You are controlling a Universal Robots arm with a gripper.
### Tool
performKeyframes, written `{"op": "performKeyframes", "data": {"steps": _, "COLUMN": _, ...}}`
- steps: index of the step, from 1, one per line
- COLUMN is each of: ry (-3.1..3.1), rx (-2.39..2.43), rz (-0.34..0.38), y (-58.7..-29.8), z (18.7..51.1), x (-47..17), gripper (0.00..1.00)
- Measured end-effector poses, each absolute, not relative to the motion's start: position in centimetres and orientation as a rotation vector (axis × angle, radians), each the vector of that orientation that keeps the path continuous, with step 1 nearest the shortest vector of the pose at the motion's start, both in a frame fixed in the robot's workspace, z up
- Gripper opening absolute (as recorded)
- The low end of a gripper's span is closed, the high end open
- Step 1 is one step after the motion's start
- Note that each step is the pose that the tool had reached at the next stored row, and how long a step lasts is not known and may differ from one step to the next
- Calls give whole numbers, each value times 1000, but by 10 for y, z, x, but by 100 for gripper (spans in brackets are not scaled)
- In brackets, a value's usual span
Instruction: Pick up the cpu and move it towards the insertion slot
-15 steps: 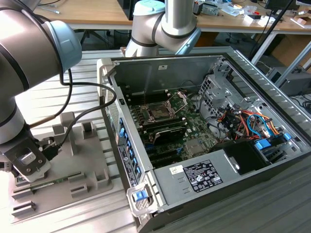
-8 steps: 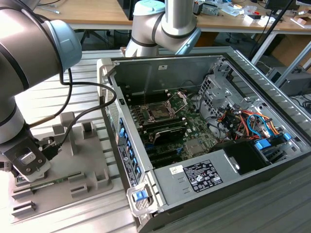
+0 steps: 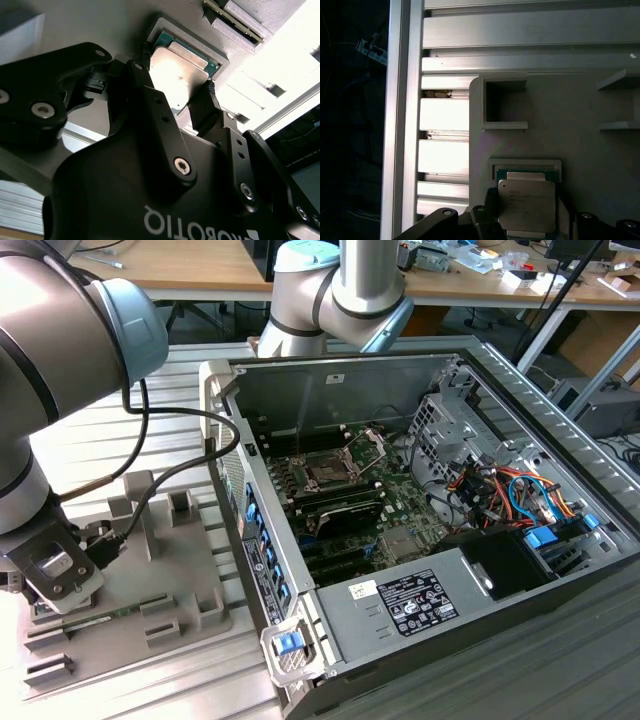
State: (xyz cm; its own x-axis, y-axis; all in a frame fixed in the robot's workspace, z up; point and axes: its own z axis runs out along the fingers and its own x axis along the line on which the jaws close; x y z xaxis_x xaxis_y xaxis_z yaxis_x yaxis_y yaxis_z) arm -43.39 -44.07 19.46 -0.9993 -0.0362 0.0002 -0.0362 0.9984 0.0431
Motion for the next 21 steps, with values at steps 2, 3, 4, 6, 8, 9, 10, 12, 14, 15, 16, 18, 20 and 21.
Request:
{"op": "performKeyframes", "data": {"steps": 2, "ry": -3139, "rx": 57, "rz": -68, "y": -441, "z": 195, "x": -434, "gripper": 55}}
{"op": "performKeyframes", "data": {"steps": 3, "ry": -3139, "rx": 57, "rz": -68, "y": -441, "z": 195, "x": -434, "gripper": 55}}
{"op": "performKeyframes", "data": {"steps": 4, "ry": -3139, "rx": 57, "rz": -68, "y": -441, "z": 195, "x": -434, "gripper": 55}}
{"op": "performKeyframes", "data": {"steps": 6, "ry": -3139, "rx": 57, "rz": -68, "y": -441, "z": 195, "x": -434, "gripper": 55}}
{"op": "performKeyframes", "data": {"steps": 8, "ry": -3139, "rx": 57, "rz": -68, "y": -441, "z": 195, "x": -434, "gripper": 55}}
{"op": "performKeyframes", "data": {"steps": 9, "ry": -3139, "rx": 57, "rz": -68, "y": -441, "z": 195, "x": -434, "gripper": 55}}
{"op": "performKeyframes", "data": {"steps": 10, "ry": -3139, "rx": 57, "rz": -68, "y": -441, "z": 196, "x": -434, "gripper": 55}}
{"op": "performKeyframes", "data": {"steps": 12, "ry": -3139, "rx": 57, "rz": -68, "y": -441, "z": 196, "x": -434, "gripper": 55}}
{"op": "performKeyframes", "data": {"steps": 14, "ry": -3139, "rx": 57, "rz": -68, "y": -441, "z": 196, "x": -434, "gripper": 55}}
{"op": "performKeyframes", "data": {"steps": 15, "ry": -3139, "rx": 57, "rz": -68, "y": -441, "z": 196, "x": -434, "gripper": 55}}
{"op": "performKeyframes", "data": {"steps": 16, "ry": -3139, "rx": 57, "rz": -68, "y": -441, "z": 197, "x": -434, "gripper": 55}}
{"op": "performKeyframes", "data": {"steps": 18, "ry": -3139, "rx": 57, "rz": -68, "y": -441, "z": 197, "x": -434, "gripper": 55}}
{"op": "performKeyframes", "data": {"steps": 20, "ry": -3139, "rx": 57, "rz": -68, "y": -441, "z": 197, "x": -434, "gripper": 55}}
{"op": "performKeyframes", "data": {"steps": 21, "ry": -3139, "rx": 57, "rz": -68, "y": -441, "z": 198, "x": -434, "gripper": 55}}
